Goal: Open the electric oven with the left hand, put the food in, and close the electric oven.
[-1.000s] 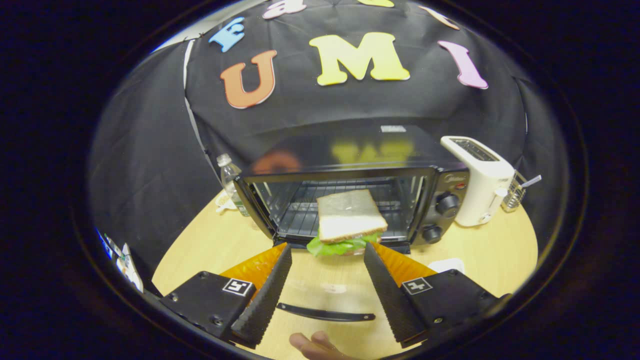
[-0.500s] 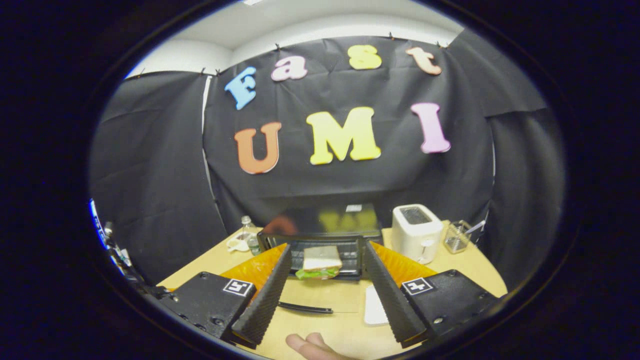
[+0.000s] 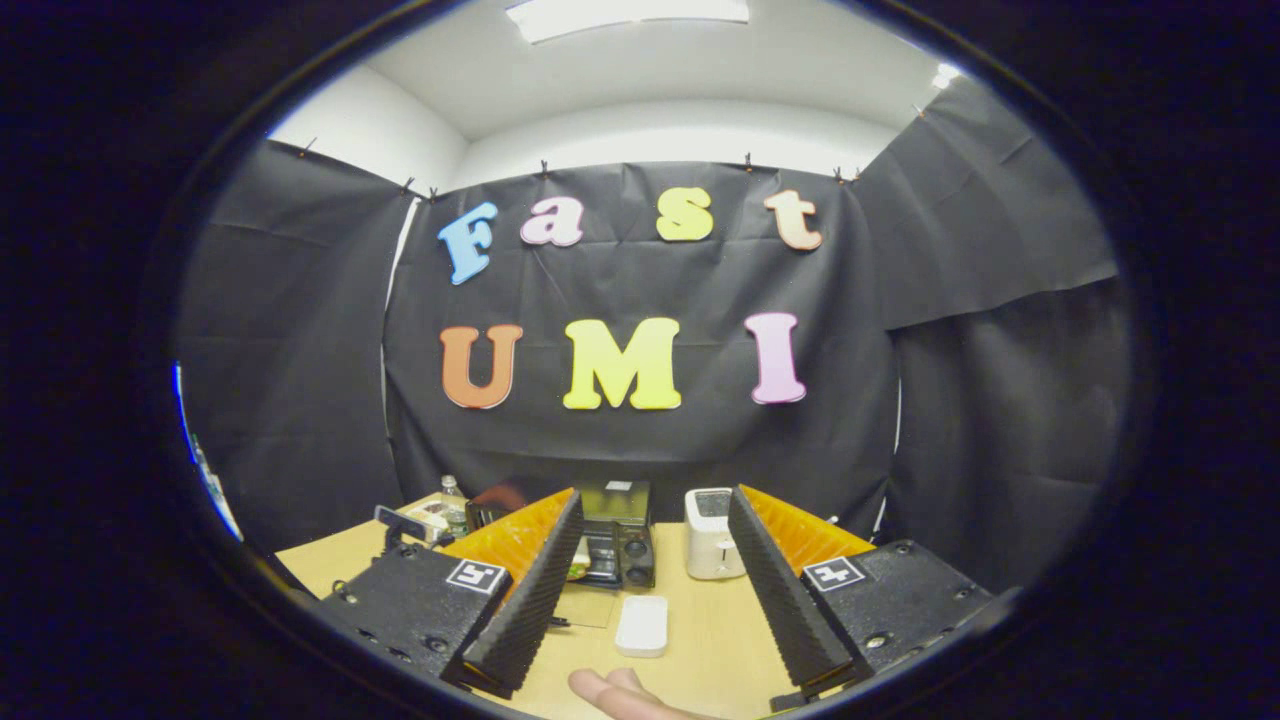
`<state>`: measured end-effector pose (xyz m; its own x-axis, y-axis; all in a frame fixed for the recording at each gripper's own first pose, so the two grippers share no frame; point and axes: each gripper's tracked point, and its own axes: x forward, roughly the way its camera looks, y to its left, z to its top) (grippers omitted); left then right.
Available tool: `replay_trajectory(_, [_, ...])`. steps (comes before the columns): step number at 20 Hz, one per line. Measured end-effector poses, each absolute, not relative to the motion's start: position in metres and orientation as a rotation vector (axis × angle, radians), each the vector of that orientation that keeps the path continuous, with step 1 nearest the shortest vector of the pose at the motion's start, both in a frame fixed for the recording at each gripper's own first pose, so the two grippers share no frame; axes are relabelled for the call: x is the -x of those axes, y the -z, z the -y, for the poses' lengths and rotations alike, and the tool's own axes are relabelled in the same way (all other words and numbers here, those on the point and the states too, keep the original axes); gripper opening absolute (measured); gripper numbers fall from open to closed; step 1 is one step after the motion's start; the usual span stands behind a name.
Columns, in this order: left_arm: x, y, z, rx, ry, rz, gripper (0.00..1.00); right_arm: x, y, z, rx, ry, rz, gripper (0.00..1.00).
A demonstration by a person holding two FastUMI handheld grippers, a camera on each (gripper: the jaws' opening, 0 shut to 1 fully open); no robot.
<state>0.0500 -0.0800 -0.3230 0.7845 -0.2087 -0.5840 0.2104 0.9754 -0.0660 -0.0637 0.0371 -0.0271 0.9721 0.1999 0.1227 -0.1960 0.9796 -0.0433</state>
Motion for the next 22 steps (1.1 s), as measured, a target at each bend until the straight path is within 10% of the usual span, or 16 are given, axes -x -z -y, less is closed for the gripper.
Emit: replay_trajectory(22, [-0.109,0.332,0.094,-0.081,0.118,-0.633,0.97,0.095,0.057,0.042,-0.046,-0.096,0.136,0.95])
